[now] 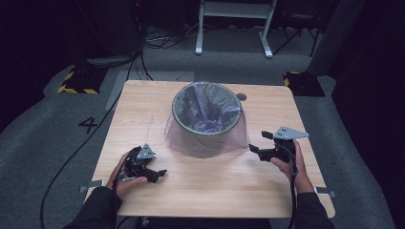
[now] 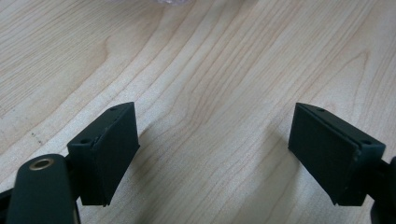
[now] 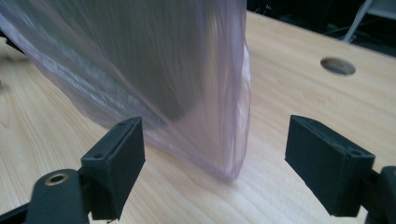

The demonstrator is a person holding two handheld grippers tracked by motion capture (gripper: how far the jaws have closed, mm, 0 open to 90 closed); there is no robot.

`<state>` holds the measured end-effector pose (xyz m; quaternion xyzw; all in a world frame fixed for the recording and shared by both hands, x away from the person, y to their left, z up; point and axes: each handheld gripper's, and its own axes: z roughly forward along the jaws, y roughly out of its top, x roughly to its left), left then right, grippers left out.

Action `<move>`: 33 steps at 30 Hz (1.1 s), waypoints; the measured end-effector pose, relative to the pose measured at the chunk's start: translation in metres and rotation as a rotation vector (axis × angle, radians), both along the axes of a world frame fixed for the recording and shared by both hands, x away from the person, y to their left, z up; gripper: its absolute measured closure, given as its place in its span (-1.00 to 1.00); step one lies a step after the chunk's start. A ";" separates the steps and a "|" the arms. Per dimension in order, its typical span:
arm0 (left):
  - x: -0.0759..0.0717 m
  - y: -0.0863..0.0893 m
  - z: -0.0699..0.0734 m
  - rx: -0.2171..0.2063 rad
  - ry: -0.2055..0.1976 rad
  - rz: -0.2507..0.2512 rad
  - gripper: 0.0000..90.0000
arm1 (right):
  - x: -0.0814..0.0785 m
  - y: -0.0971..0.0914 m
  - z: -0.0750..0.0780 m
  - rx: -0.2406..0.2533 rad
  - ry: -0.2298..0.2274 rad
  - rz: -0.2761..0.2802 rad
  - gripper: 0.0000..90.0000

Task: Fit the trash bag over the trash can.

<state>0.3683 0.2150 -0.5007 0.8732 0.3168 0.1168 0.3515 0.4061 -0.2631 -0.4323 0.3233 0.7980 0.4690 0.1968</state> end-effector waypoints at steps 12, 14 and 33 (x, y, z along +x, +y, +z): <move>-0.002 0.002 -0.004 -0.022 -0.028 0.001 -0.68 | 0.007 0.020 0.050 -0.018 -0.102 0.031 -0.61; -0.002 0.002 -0.004 -0.021 -0.029 0.001 -0.68 | 0.007 0.023 0.055 -0.024 -0.117 0.034 -0.61; -0.001 0.001 -0.004 -0.021 -0.028 0.007 -0.68 | 0.029 0.060 0.105 -0.041 -0.143 0.069 -0.61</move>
